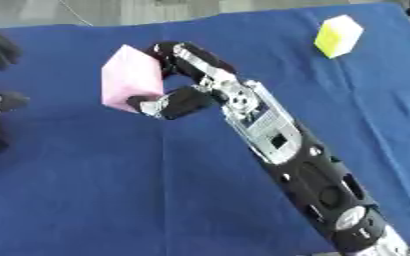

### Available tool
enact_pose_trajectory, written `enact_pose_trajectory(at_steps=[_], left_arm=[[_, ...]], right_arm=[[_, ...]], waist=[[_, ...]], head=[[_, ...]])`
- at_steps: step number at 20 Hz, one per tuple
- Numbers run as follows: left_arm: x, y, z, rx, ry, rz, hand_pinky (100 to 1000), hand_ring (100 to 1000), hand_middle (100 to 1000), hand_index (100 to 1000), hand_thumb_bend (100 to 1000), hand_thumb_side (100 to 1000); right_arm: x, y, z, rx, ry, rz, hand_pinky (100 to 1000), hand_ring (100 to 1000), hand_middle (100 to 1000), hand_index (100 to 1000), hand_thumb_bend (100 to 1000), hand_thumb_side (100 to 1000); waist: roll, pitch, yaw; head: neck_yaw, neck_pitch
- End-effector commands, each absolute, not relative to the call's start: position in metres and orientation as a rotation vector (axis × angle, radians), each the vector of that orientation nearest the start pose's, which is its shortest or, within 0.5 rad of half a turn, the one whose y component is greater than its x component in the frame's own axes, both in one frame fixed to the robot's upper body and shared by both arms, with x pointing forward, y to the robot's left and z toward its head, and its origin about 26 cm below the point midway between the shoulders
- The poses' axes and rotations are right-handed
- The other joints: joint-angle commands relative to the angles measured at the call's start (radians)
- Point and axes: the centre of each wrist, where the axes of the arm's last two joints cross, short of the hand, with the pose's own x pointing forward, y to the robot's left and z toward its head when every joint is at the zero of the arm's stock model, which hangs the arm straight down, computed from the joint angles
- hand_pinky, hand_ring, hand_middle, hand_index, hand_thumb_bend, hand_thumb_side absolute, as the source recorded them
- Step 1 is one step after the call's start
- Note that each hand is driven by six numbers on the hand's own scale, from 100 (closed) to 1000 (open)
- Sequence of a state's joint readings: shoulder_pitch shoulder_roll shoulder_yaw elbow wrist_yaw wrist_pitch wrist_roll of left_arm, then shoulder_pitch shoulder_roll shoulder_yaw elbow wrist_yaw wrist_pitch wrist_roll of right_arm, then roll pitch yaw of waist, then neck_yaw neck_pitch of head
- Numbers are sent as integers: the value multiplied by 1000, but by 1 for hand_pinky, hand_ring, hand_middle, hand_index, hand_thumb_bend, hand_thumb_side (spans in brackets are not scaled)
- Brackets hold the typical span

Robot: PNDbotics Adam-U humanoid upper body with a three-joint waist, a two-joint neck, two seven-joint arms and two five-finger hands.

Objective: Pick up the objects with one hand, pass them to the other hand, and then place them into the box on the other side of the table.

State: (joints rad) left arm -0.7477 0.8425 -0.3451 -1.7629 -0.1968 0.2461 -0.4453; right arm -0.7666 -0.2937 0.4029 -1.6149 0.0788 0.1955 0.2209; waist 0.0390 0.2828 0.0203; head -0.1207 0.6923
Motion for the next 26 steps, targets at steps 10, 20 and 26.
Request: enact_pose_trajectory(at_steps=[10, 20, 26], left_arm=[[302, 235, 338, 544, -1887, -1348, 730, 648, 652, 782, 515, 503], [294, 201, 347, 409, -1952, -1460, 734, 651, 655, 782, 505, 495], [293, 185, 346, 424, -1907, -1515, 743, 670, 672, 787, 531, 490]], right_arm=[[377, -113, 220, 19, -1944, 1095, 785, 750, 593, 632, 100, 100], [385, -98, 204, -56, -1939, 1077, 787, 753, 596, 634, 100, 100], [385, -101, 202, -124, -1963, 1049, 786, 753, 596, 634, 100, 100]], waist=[[20, -48, 18], [25, -54, 29], [31, -58, 36]], head=[[-14, 9], [-22, 18], [-25, 26]])
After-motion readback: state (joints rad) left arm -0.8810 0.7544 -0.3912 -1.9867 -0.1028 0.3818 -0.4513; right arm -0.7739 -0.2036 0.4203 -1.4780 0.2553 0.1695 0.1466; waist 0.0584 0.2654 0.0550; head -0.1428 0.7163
